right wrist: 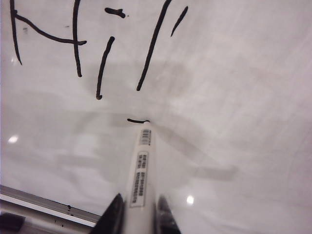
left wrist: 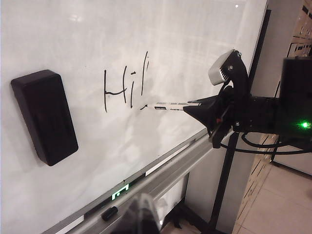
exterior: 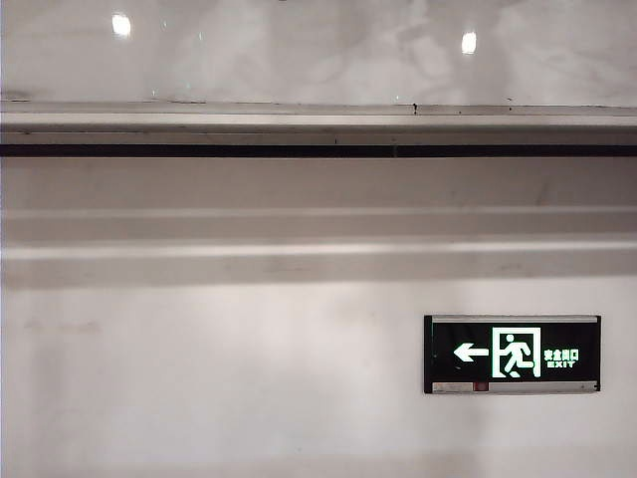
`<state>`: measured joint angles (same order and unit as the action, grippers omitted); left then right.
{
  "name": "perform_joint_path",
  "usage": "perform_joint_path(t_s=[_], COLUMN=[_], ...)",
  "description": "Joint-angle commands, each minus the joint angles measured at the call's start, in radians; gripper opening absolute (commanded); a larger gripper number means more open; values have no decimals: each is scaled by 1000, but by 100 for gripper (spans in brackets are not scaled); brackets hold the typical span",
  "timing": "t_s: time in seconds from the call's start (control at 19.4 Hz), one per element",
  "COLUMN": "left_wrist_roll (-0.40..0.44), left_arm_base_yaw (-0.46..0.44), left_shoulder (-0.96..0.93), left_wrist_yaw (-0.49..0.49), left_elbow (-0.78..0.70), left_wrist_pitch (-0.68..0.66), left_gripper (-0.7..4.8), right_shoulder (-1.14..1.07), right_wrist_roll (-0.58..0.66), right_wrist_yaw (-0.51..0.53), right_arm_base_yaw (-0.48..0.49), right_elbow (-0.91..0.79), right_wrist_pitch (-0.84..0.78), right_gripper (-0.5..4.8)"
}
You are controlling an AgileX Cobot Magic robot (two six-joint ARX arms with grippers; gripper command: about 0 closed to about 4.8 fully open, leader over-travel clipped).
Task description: Take a marker from the whiteboard tray, write "Hi!" on the whiteboard, and then put the marker back vertically into the whiteboard tray.
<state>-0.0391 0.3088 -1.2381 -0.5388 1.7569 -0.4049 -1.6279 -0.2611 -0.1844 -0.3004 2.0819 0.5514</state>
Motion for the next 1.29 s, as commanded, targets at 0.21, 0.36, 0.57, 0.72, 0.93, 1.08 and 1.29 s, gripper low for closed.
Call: perform_joint_path(t_s=[0.21, 0.36, 0.57, 0.72, 0.93, 1.08, 1.29], left_wrist_roll=[2, 2, 2, 2, 2, 2, 2], left_arm_base_yaw=[0, 0, 0, 0, 0, 0, 0], left_shoulder=[3, 3, 3, 3, 3, 3, 3], left_wrist_yaw=[-5, -5, -5, -5, -5, -5, -5], left_elbow=[5, 5, 5, 5, 5, 5, 5], left_wrist_pitch=[10, 10, 10, 10, 10, 10, 10], left_gripper=[-5, -5, -5, -5, -5, -5, -5], right_shoulder=[4, 7, 6, 8, 11, 11, 11], right_wrist_roll=[0, 3, 16, 18, 21, 22, 26], right_wrist_yaw=[37, 56, 86, 67, 1, 14, 67], right_arm_base_yaw=[1, 1, -1, -1, -1, -1, -1], right_elbow=[5, 5, 5, 5, 5, 5, 5], right_wrist_pitch=[-48, -50, -21, -40, -34, -9, -11], right_gripper=[-2, -2, -2, -2, -2, -2, -2])
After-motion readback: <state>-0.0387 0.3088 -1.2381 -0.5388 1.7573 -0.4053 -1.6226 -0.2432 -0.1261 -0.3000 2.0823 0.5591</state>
